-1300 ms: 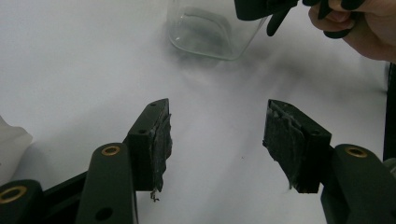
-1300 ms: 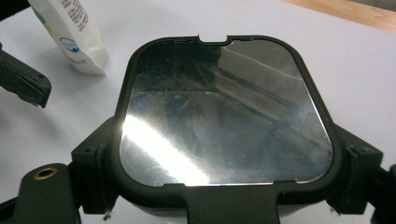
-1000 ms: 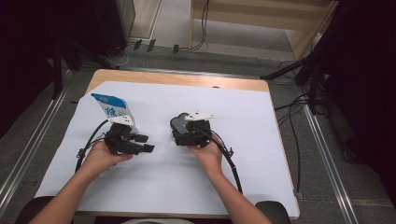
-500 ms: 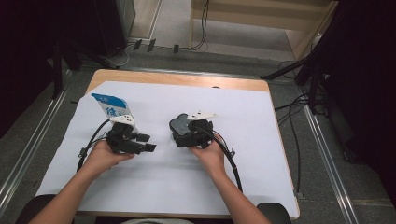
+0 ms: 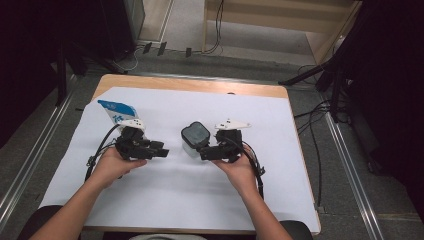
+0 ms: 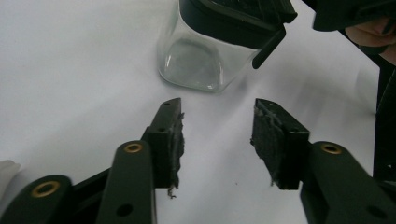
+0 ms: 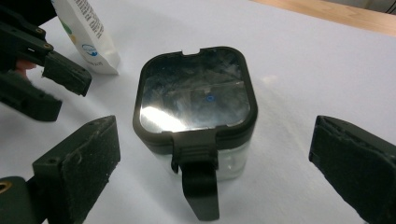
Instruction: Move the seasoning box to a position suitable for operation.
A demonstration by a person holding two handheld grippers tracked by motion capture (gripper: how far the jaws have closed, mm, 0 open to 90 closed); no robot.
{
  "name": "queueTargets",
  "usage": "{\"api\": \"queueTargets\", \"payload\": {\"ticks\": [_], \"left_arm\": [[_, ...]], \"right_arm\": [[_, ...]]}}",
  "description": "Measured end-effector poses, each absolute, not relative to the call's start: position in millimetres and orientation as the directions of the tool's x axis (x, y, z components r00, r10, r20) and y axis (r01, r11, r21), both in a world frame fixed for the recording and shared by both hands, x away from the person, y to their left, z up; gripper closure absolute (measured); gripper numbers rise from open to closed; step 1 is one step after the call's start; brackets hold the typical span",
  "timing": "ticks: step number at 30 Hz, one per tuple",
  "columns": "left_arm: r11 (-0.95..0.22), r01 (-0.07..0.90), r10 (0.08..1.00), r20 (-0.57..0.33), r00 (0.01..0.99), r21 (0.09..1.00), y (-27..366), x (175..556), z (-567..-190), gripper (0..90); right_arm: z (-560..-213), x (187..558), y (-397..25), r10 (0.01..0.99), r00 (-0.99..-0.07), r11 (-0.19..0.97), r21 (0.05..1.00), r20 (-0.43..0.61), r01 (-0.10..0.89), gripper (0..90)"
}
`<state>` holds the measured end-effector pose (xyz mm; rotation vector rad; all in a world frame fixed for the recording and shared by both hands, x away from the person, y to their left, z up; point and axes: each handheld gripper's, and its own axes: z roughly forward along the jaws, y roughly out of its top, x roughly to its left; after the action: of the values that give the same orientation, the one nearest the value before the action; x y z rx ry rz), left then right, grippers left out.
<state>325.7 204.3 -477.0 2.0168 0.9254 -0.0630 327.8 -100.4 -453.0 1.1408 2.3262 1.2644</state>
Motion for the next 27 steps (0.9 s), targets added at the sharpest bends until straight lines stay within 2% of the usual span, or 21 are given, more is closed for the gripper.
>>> {"api": "queueTargets", "payload": {"ticks": [2,3,4,5,6,9,10,12,13,14,16,17,19,20,21,22,27], "left_arm": [[-0.339,0.622,0.588,-0.358,0.726,0.706,203.3,327.9,-476.0,65.3],[-0.339,0.622,0.587,-0.358,0.726,0.706,202.9,330.2,-475.4,65.3],[-0.342,0.614,0.584,-0.351,0.732,0.711,202.0,332.0,-473.6,71.9],[-0.342,0.614,0.584,-0.351,0.732,0.711,202.0,332.0,-473.6,74.9],[-0.335,0.603,0.581,-0.345,0.737,0.723,201.6,332.1,-471.9,78.5],[-0.309,0.618,0.555,-0.39,0.735,0.723,202.1,334.1,-469.1,82.5],[-0.325,0.615,0.558,-0.38,0.738,0.718,201.5,335.4,-467.2,84.0],[-0.359,0.587,0.542,-0.349,0.764,0.726,197.9,337.6,-461.2,86.7],[-0.369,0.577,0.54,-0.337,0.771,0.729,197.1,338.5,-459.8,87.0],[-0.369,0.577,0.54,-0.337,0.771,0.729,197.1,338.5,-459.8,87.3],[-0.384,0.562,0.521,-0.331,0.787,0.733,194.0,343.0,-456.6,87.4],[-0.388,0.554,0.517,-0.325,0.792,0.737,192.5,344.8,-455.3,87.5],[-0.387,0.54,0.507,-0.316,0.802,0.747,190.5,348.3,-454.2,87.5],[-0.387,0.54,0.506,-0.317,0.802,0.747,188.9,352.3,-453.7,87.5],[-0.387,0.54,0.506,-0.317,0.802,0.747,188.9,352.3,-453.7,87.5],[-0.381,0.541,0.499,-0.326,0.803,0.75,188.7,354.5,-453.6,87.5],[-0.362,0.55,0.493,-0.346,0.798,0.753,188.8,361.0,-461.1,87.6]], "right_arm": [[-451.9,326.1,-105.3,0.739,-0.659,0.309,0.797,0.142,0.519,3.4],[-451.9,325.4,-107.0,0.739,-0.657,0.305,0.796,0.149,0.523,6.2],[-452.7,323.4,-112.0,0.735,-0.659,0.3,0.793,0.162,0.53,16.5],[-452.7,323.4,-112.0,0.735,-0.659,0.3,0.793,0.162,0.53,16.5],[-453.7,321.2,-115.7,0.728,-0.666,0.311,0.787,0.164,0.533,22.5],[-454.7,319.3,-118.8,0.721,-0.674,0.32,0.785,0.161,0.53,28.2],[-455.2,318.7,-120.9,0.719,-0.676,0.321,0.782,0.165,0.533,32.1],[-457.6,317.0,-126.6,0.697,-0.694,0.333,0.777,0.179,0.534,45.9],[-458.2,316.5,-127.8,0.694,-0.698,0.334,0.778,0.18,0.532,50.7],[-458.2,316.5,-127.8,0.694,-0.698,0.334,0.778,0.18,0.532,50.7],[-458.9,316.3,-130.2,0.677,-0.703,0.326,0.768,0.219,0.552,57.6],[-459.5,316.7,-131.2,0.66,-0.712,0.322,0.766,0.239,0.556,63.9],[-459.6,316.2,-131.1,0.66,-0.713,0.319,0.771,0.237,0.552,66.5],[-459.4,315.1,-130.9,0.652,-0.722,0.32,0.779,0.232,0.54,71.9],[-459.4,315.1,-130.9,0.652,-0.722,0.32,0.779,0.232,0.54,71.9],[-459.6,313.9,-130.5,0.643,-0.736,0.329,0.791,0.212,0.515,77.9],[-462.0,311.8,-128.1,0.63,-0.753,0.344,0.802,0.188,0.488,86.6]]}}
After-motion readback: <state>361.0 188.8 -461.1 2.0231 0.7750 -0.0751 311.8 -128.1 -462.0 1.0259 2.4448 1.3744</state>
